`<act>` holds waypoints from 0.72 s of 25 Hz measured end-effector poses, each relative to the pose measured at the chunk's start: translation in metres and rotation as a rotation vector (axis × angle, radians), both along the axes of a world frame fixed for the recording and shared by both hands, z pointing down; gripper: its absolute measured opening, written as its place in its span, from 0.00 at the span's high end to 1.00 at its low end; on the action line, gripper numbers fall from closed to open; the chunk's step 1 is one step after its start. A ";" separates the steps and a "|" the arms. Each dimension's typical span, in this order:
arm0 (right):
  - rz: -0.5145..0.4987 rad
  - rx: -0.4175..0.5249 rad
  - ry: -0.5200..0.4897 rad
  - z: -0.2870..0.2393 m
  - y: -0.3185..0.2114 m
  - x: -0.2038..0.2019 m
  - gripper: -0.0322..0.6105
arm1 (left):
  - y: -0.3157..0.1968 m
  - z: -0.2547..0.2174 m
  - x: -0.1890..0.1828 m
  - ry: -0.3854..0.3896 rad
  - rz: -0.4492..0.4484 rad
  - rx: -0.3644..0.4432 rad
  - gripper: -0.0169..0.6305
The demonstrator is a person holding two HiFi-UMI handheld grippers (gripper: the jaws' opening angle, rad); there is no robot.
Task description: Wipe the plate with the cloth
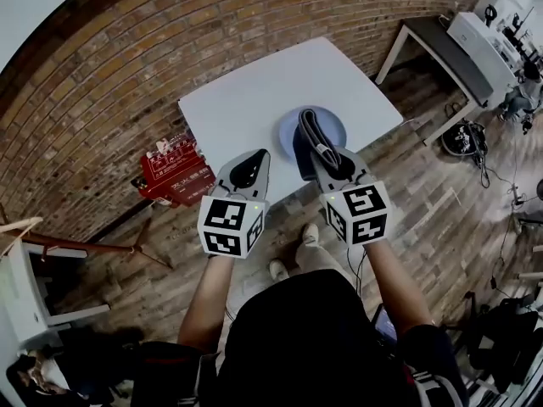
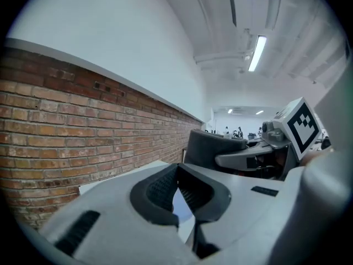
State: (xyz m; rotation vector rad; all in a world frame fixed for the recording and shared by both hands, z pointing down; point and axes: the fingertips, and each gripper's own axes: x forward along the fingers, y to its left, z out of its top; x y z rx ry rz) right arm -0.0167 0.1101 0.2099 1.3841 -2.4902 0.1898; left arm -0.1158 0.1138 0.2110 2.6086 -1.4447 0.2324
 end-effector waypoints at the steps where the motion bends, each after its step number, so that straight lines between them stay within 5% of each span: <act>1: 0.000 0.006 -0.005 -0.004 0.004 0.000 0.87 | 0.003 -0.004 -0.001 0.012 -0.007 0.006 0.95; 18: -0.061 0.112 -0.072 -0.061 0.020 0.022 0.87 | 0.025 -0.061 0.029 0.019 -0.025 0.116 0.95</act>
